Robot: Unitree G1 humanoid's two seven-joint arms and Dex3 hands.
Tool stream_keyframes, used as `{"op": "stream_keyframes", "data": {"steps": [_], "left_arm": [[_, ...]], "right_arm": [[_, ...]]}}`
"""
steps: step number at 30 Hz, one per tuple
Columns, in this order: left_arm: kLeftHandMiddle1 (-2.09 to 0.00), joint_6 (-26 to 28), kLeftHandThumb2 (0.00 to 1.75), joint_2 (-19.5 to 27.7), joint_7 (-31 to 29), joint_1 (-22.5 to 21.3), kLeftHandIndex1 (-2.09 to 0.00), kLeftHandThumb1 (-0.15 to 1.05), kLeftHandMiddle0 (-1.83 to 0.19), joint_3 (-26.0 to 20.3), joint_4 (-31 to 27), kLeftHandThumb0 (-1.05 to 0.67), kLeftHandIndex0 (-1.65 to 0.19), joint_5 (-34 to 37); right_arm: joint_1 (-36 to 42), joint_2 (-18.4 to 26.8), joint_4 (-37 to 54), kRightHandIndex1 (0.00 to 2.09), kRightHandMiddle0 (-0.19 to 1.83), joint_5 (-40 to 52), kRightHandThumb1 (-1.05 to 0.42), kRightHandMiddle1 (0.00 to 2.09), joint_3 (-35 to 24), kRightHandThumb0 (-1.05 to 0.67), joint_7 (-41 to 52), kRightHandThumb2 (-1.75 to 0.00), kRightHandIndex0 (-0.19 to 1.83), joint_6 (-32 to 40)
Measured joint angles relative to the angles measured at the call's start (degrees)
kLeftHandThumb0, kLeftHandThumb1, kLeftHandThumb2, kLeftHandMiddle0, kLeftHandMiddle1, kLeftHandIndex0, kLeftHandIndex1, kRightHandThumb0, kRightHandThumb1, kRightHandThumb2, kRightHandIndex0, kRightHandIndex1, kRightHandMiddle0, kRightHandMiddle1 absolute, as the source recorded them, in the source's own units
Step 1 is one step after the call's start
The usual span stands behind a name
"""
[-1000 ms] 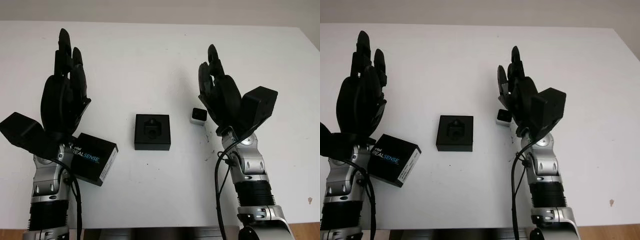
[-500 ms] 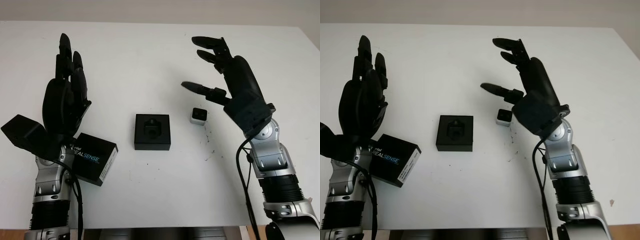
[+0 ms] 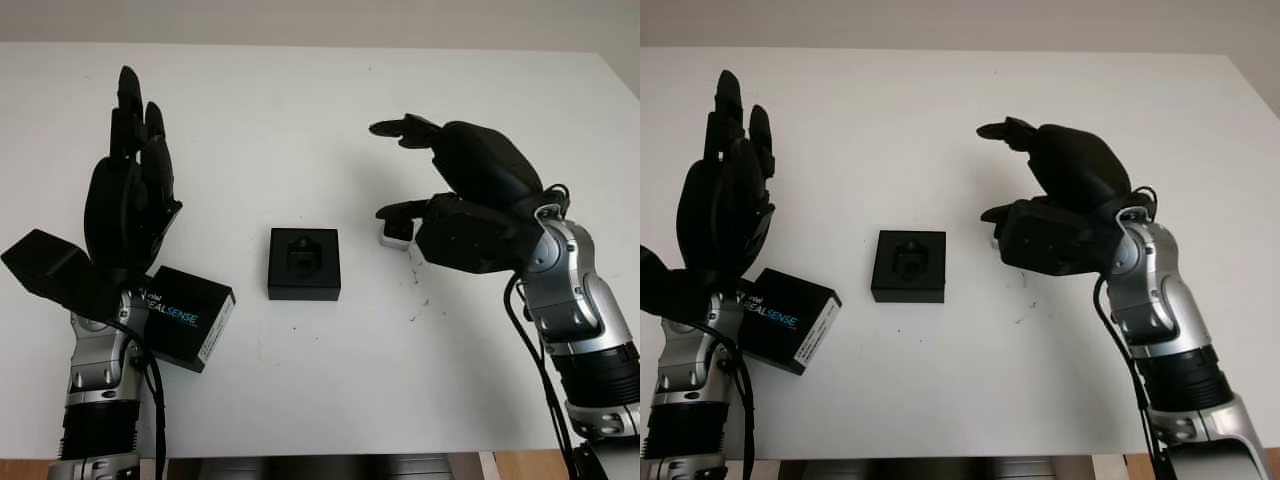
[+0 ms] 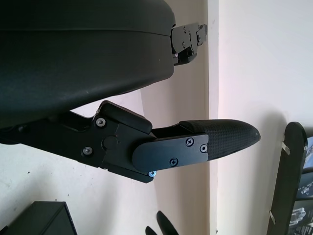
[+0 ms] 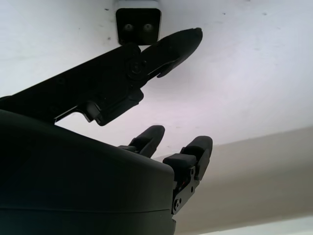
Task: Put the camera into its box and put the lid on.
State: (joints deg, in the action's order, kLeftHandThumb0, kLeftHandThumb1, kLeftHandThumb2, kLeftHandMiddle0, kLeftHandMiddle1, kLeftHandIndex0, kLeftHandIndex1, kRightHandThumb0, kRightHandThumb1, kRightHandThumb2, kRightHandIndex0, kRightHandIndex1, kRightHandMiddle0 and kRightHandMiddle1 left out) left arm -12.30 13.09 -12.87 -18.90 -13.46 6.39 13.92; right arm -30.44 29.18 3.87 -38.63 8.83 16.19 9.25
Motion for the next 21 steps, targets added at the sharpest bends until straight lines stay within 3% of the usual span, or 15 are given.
{"op": "stream_keyframes", "data": {"steps": [2,4,6,8,10,17,18,19,21], "left_arm": [[0.00,-0.2,0.60,0.0,0.2,0.0,0.00,1.05,0.19,0.0,0.0,-0.80,0.19,0.0],[0.00,-0.2,0.59,0.0,0.3,0.0,0.00,1.05,0.19,0.0,0.0,-0.80,0.19,0.0],[0.00,-0.2,0.59,0.0,0.3,0.0,0.00,1.05,0.19,0.0,0.0,-0.80,0.19,0.0],[0.00,-0.2,0.59,0.0,0.1,0.0,0.00,1.05,0.19,0.1,0.0,-0.80,0.19,0.0],[0.00,-0.3,0.61,0.0,0.1,0.0,0.00,1.05,0.19,0.1,0.0,-0.80,0.19,0.0],[0.00,-0.6,0.60,0.0,0.1,0.0,0.00,1.05,0.19,0.1,0.0,-0.80,0.19,-0.1],[0.00,-0.6,0.60,0.0,0.2,0.0,0.00,1.05,0.19,0.1,0.0,-0.80,0.19,-0.1],[0.00,-0.6,0.60,0.0,0.1,0.0,0.00,1.05,0.19,0.1,0.0,-0.79,0.19,-0.1],[0.00,-0.6,0.60,0.0,0.1,0.0,0.00,1.05,0.19,0.1,0.0,-0.79,0.19,-0.1]], "right_arm": [[0.1,0.0,1.4,0.88,0.47,-1.7,-0.79,0.12,0.5,-0.57,1.4,-0.05,0.21,1.9],[0.2,0.0,2.1,0.99,0.50,-2.5,-0.78,0.12,1.0,-0.56,2.0,-0.05,0.19,2.9],[0.4,0.0,2.8,1.40,0.51,-3.2,-0.78,0.11,1.4,-0.54,2.4,-0.05,0.00,3.9],[0.6,-0.1,3.3,1.56,0.50,-3.5,-0.79,0.10,1.7,-0.53,2.9,-0.06,-0.12,5.0],[1.1,-0.1,4.2,1.39,0.48,-4.0,-0.81,0.08,1.9,-0.52,3.9,-0.06,-0.10,6.5],[4.9,-0.2,8.1,1.16,0.43,-5.3,-0.87,0.05,2.1,-0.60,4.8,-0.06,-0.06,8.4],[5.4,-0.3,8.1,1.03,0.42,-5.6,-0.87,0.05,2.1,-0.61,4.4,-0.06,-0.03,8.4],[6.0,-0.3,8.1,0.72,0.36,-6.2,-0.88,0.03,2.2,-0.63,4.0,-0.06,0.02,8.3],[7.0,-0.1,8.1,0.36,0.28,-7.5,-0.89,0.03,2.4,-0.66,3.1,-0.05,0.07,7.6]]}}
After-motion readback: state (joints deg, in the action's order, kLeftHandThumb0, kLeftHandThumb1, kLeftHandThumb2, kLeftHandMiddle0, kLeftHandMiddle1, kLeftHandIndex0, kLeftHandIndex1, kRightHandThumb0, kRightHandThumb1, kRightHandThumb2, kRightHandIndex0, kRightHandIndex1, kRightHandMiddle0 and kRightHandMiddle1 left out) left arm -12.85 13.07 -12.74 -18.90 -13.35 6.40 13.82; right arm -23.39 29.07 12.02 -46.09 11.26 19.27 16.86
